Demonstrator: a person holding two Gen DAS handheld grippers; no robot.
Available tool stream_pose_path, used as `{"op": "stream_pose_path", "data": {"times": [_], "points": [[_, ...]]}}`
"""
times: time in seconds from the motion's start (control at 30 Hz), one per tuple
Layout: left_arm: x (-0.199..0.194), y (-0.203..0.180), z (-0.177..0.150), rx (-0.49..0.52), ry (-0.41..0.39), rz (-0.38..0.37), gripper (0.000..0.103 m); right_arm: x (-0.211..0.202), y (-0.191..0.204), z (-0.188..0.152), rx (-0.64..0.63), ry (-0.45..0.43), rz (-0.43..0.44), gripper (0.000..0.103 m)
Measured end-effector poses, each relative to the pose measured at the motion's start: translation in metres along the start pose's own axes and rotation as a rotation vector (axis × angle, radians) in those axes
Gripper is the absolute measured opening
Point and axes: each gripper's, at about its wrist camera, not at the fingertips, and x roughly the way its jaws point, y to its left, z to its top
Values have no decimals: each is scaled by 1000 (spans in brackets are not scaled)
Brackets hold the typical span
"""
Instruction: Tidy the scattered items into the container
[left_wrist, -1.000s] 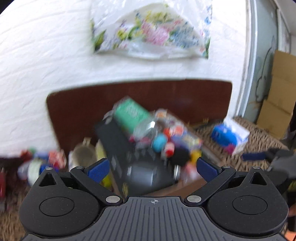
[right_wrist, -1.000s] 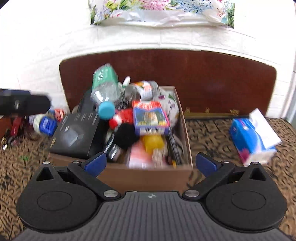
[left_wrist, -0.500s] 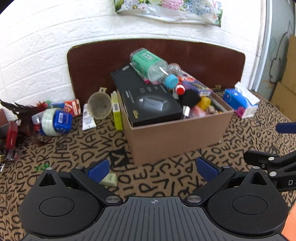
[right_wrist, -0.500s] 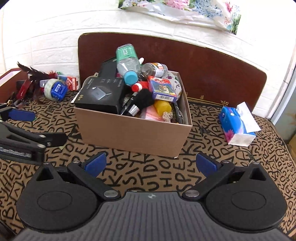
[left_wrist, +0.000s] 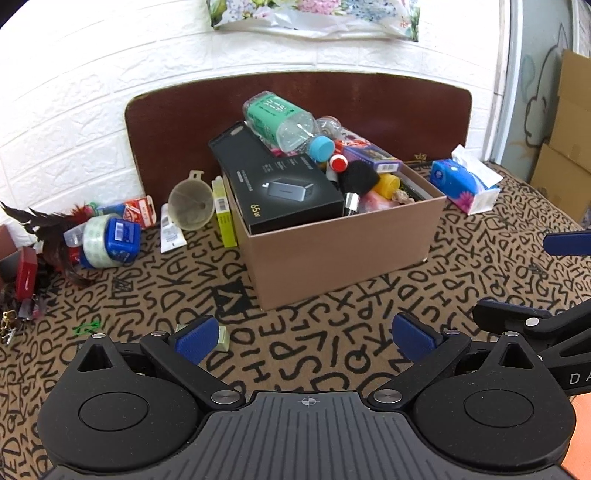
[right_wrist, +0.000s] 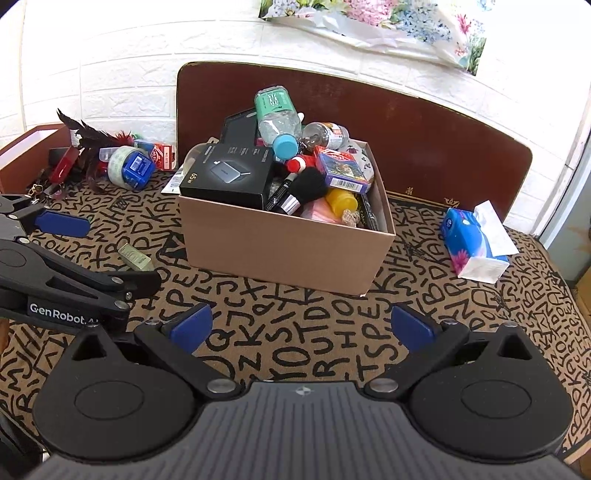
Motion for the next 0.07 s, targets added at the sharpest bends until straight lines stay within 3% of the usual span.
{"op": "stream_pose_path", "data": {"times": [0.07], "points": [[-2, -1, 0, 8, -6, 4, 103, -1, -1, -1, 0, -2, 1, 102]]}}
